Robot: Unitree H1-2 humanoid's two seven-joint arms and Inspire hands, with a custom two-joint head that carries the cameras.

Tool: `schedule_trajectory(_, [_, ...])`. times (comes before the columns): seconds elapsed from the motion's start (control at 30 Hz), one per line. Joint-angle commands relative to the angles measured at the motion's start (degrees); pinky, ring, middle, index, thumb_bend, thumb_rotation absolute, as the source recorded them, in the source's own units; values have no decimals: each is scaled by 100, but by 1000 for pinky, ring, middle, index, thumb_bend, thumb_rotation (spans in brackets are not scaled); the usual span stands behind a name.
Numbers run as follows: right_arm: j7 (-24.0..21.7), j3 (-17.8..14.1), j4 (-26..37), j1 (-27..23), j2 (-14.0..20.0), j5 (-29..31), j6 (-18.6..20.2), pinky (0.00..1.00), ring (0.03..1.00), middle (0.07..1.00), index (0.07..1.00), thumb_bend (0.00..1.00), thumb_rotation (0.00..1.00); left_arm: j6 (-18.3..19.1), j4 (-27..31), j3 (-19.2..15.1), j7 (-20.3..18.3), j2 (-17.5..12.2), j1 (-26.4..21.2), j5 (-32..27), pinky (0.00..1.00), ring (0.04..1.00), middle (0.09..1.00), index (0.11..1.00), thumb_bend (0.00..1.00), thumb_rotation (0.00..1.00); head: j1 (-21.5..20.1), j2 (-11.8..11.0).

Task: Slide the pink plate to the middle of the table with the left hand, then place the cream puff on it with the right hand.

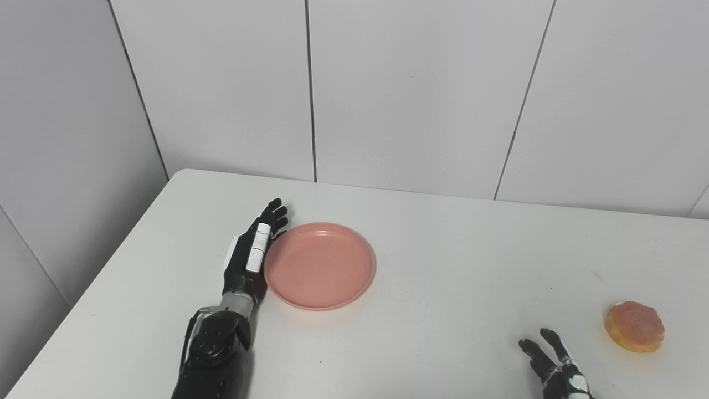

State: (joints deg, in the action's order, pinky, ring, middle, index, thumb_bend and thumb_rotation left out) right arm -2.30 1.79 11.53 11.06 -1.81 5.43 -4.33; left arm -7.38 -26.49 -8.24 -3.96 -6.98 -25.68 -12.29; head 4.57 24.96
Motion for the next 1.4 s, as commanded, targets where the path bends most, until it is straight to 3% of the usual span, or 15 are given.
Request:
schedule_trajectory(0.0, [-80, 156, -103, 278, -25, 9, 467, 940, 874, 788, 875, 715, 1000, 165, -32, 54, -79, 128, 8, -52, 881, 920, 906, 855, 878, 858, -4, 10])
schedule_trajectory(0.47, [14, 270, -66, 279, -86, -42, 521, 921, 858, 780, 864, 732, 1000, 28, -312, 193, -101, 448, -28, -2, 889, 927, 913, 862, 899, 851, -232, 48])
schedule_trajectory(0.93, [182, 454, -24, 282, -192, -150, 616, 870, 828, 755, 835, 726, 1000, 267, 25, 288, -285, 611, 133, -83, 882, 926, 914, 867, 905, 848, -861, 96])
schedule_trajectory(1.37, [337, 667, -5, 269, -257, -317, 655, 842, 801, 733, 816, 756, 986, 244, 135, 442, -308, 770, 348, 35, 894, 930, 917, 887, 871, 858, -1508, 137])
